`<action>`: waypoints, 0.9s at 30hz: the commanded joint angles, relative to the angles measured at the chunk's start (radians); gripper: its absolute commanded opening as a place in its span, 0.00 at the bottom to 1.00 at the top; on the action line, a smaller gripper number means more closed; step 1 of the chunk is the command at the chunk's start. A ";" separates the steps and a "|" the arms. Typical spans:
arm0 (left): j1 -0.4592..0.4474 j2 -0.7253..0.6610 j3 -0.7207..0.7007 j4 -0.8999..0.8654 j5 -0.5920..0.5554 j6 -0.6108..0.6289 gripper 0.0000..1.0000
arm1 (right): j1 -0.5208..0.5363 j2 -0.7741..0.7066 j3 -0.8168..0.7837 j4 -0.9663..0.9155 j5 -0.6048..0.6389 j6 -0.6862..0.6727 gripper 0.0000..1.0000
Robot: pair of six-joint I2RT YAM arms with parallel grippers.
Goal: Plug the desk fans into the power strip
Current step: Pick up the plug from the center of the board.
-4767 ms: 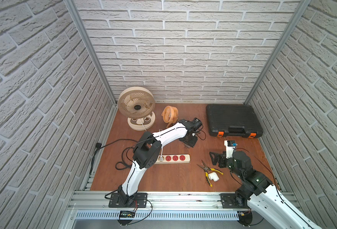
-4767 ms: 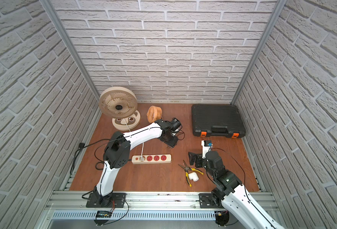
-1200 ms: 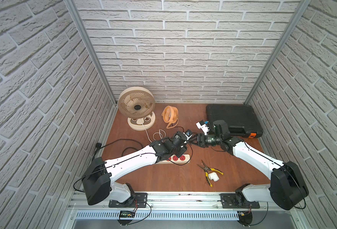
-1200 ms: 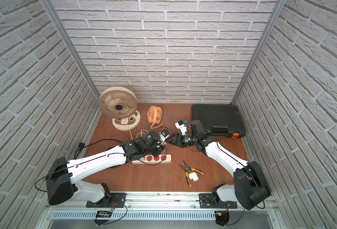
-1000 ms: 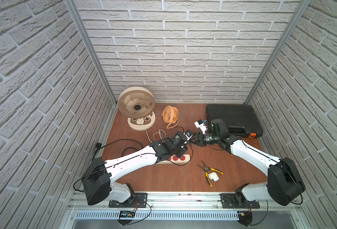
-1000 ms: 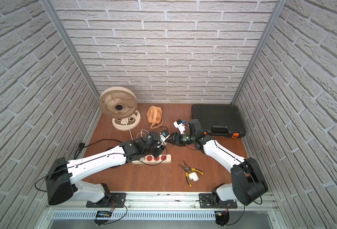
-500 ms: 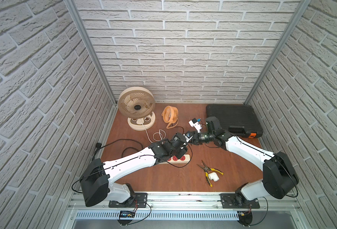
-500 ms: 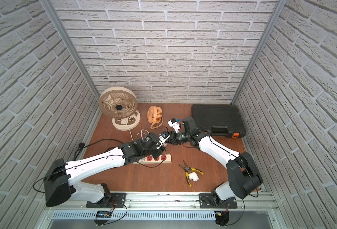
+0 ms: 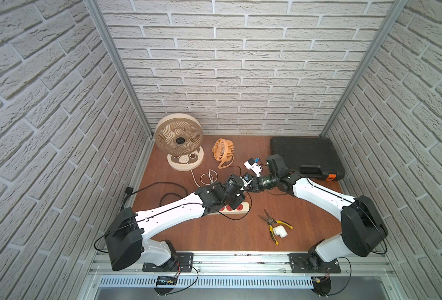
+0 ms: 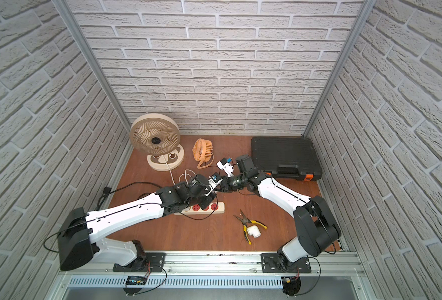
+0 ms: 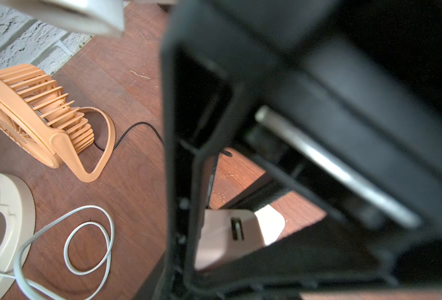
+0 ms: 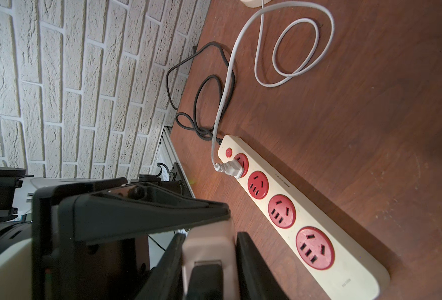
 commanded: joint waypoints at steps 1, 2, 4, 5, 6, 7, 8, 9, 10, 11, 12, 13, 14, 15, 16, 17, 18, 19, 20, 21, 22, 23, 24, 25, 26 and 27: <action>-0.007 0.001 0.002 0.097 0.004 0.015 0.26 | 0.046 0.017 0.037 -0.041 -0.058 -0.005 0.38; -0.008 0.004 0.002 0.098 0.004 0.015 0.26 | 0.051 0.020 0.044 -0.048 -0.060 -0.010 0.39; -0.008 0.005 0.002 0.099 0.002 0.015 0.26 | 0.058 0.028 0.053 -0.059 -0.063 -0.018 0.41; -0.007 0.005 0.002 0.100 0.001 0.015 0.26 | 0.061 0.030 0.057 -0.062 -0.063 -0.021 0.41; -0.007 0.005 0.002 0.098 0.000 0.015 0.26 | 0.063 0.030 0.058 -0.065 -0.064 -0.024 0.41; -0.009 0.005 0.001 0.097 -0.004 0.015 0.26 | 0.066 0.032 0.058 -0.066 -0.064 -0.025 0.41; -0.009 0.003 0.000 0.093 -0.008 0.015 0.26 | 0.068 0.032 0.057 -0.067 -0.066 -0.028 0.40; -0.010 0.002 -0.001 0.093 -0.014 0.015 0.26 | 0.070 0.033 0.056 -0.071 -0.069 -0.033 0.39; -0.010 -0.001 -0.003 0.091 -0.018 0.015 0.26 | 0.072 0.033 0.056 -0.076 -0.072 -0.037 0.38; -0.010 -0.002 -0.004 0.092 -0.022 0.015 0.26 | 0.074 0.032 0.053 -0.078 -0.075 -0.041 0.38; -0.010 -0.005 -0.005 0.092 -0.024 0.015 0.26 | 0.075 0.032 0.051 -0.078 -0.078 -0.044 0.38; -0.009 -0.008 -0.007 0.094 -0.024 0.014 0.26 | 0.077 0.032 0.048 -0.078 -0.083 -0.047 0.38; -0.010 -0.011 -0.008 0.095 -0.025 0.014 0.26 | 0.079 0.034 0.046 -0.078 -0.092 -0.049 0.41; -0.010 -0.011 -0.010 0.097 -0.025 0.014 0.26 | 0.080 0.036 0.046 -0.080 -0.102 -0.053 0.43; -0.010 -0.013 -0.011 0.099 -0.024 0.013 0.26 | 0.083 0.037 0.046 -0.081 -0.110 -0.057 0.45; -0.010 -0.015 -0.012 0.102 -0.023 0.014 0.26 | 0.085 0.038 0.047 -0.083 -0.113 -0.059 0.45; -0.010 -0.017 -0.013 0.102 -0.023 0.014 0.26 | 0.089 0.038 0.048 -0.086 -0.116 -0.062 0.45; -0.010 -0.019 -0.014 0.105 -0.021 0.014 0.26 | 0.092 0.040 0.051 -0.090 -0.118 -0.065 0.43; -0.010 -0.019 -0.016 0.106 -0.022 0.014 0.26 | 0.095 0.042 0.054 -0.094 -0.121 -0.069 0.40; -0.010 -0.022 -0.018 0.109 -0.020 0.014 0.26 | 0.098 0.042 0.056 -0.096 -0.125 -0.071 0.34; -0.010 -0.025 -0.020 0.112 -0.020 0.014 0.26 | 0.100 0.044 0.058 -0.096 -0.128 -0.072 0.29; -0.010 -0.027 -0.022 0.115 -0.017 0.013 0.26 | 0.102 0.046 0.060 -0.098 -0.129 -0.075 0.23; -0.010 -0.032 -0.025 0.117 -0.014 0.012 0.26 | 0.104 0.047 0.063 -0.102 -0.132 -0.078 0.15; -0.009 -0.035 -0.027 0.119 -0.013 0.011 0.27 | 0.104 0.047 0.065 -0.104 -0.133 -0.082 0.06; -0.010 -0.038 -0.029 0.117 -0.010 0.009 0.30 | 0.104 0.047 0.068 -0.108 -0.133 -0.085 0.03; -0.009 -0.041 -0.029 0.114 -0.008 0.008 0.35 | 0.104 0.047 0.071 -0.110 -0.132 -0.088 0.03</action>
